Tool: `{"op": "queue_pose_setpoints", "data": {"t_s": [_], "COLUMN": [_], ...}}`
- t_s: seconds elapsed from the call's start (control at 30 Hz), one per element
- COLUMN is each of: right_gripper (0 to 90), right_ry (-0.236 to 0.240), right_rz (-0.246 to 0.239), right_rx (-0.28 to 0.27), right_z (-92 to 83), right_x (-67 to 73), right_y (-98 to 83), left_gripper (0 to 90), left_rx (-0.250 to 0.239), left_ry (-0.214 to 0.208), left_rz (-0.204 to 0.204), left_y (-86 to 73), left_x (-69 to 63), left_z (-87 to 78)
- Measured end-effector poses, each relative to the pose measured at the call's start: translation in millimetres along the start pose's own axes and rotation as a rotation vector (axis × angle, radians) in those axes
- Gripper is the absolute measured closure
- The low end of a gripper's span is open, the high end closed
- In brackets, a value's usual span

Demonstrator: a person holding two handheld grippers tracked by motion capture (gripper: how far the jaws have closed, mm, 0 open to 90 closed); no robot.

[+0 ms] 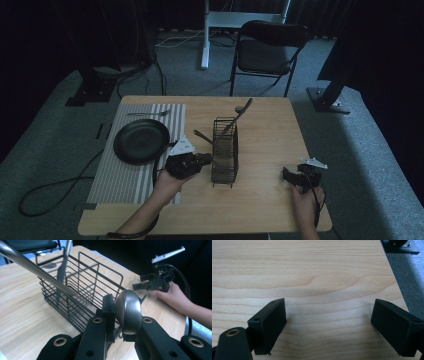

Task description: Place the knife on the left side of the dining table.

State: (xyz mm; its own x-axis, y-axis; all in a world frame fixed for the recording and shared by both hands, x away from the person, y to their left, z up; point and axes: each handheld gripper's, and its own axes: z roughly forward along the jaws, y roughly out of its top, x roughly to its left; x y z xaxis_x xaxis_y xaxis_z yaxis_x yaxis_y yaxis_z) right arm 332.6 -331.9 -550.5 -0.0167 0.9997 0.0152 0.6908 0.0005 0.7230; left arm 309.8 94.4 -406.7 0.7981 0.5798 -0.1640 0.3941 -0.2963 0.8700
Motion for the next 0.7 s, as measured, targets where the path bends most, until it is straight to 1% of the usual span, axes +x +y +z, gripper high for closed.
{"op": "queue_pose_setpoints", "data": {"t_s": [0.1,0.13,0.23,0.27,0.3,0.33,0.37,0.4,0.43,0.47,0.5,0.53,0.57,0.6,0.67,0.7], "right_gripper": [11.9,11.9,11.9,11.9,11.9,11.9,11.9,11.9,11.9,11.9,11.9,11.9,11.9,11.9,11.9,11.9], "right_ry": [0.000,0.000,0.000,0.000,0.000,0.000,0.000,0.000,0.000,0.000,0.000,0.000,0.000,-0.001,-0.001,-0.001], "right_rz": [0.000,0.000,-0.001,-0.001,-0.001,-0.001,-0.001,-0.001,-0.002,-0.002,-0.002,-0.002,-0.002,-0.001,-0.001,-0.001], "right_rx": [0.000,0.000,0.000,0.000,0.000,0.000,0.000,0.000,0.000,0.000,0.000,0.001,0.001,0.000,0.000,0.000], "right_z": [0.0,0.0,0.0,0.0,-0.1,-0.1,0.0,-0.1,0.0,-0.1,-0.1,-0.1,-0.1,-0.1,-0.1,-0.1], "right_x": [0.0,-0.1,-0.2,-0.2,-0.3,-0.3,-0.3,-0.3,-0.3,-0.3,-0.3,-0.3,-0.3,-0.3,-0.4,-0.4], "right_y": [0.0,0.0,-0.1,-0.1,-0.1,-0.1,-0.1,-0.1,-0.1,-0.1,-0.1,0.0,0.0,-0.1,-0.1,-0.1], "left_gripper": [83.7,83.8,83.8,83.8,83.8,83.8,83.8,83.8,83.8,83.8,83.8,83.9,83.8,83.9,83.8,83.9], "left_rx": [0.000,-0.015,-0.031,-0.040,-0.045,-0.045,-0.049,-0.059,-0.060,-0.071,-0.071,-0.081,-0.081,-0.088,-0.106,-0.106], "left_ry": [-0.001,0.001,0.001,0.005,0.014,0.014,0.027,0.035,0.030,0.040,0.040,0.064,0.064,0.067,0.062,0.062], "left_rz": [0.000,0.003,0.003,-0.004,0.007,0.007,0.016,0.015,0.016,0.018,0.018,0.034,0.034,0.036,0.026,0.026], "left_y": [1.0,4.3,7.9,9.0,10.4,10.4,12.0,13.6,16.3,18.0,18.0,23.3,23.3,26.7,29.5,29.5], "left_x": [-0.3,-1.4,-2.4,-2.4,-2.9,-2.9,-3.7,-3.5,-2.8,-3.1,-3.1,-4.0,-4.0,-3.9,-3.0,-3.0], "left_z": [-0.6,-3.8,-9.4,-11.7,-13.9,-13.9,-16.3,-19.4,-22.9,-25.8,-25.8,-33.7,-33.7,-39.9,-47.0,-47.0]}}
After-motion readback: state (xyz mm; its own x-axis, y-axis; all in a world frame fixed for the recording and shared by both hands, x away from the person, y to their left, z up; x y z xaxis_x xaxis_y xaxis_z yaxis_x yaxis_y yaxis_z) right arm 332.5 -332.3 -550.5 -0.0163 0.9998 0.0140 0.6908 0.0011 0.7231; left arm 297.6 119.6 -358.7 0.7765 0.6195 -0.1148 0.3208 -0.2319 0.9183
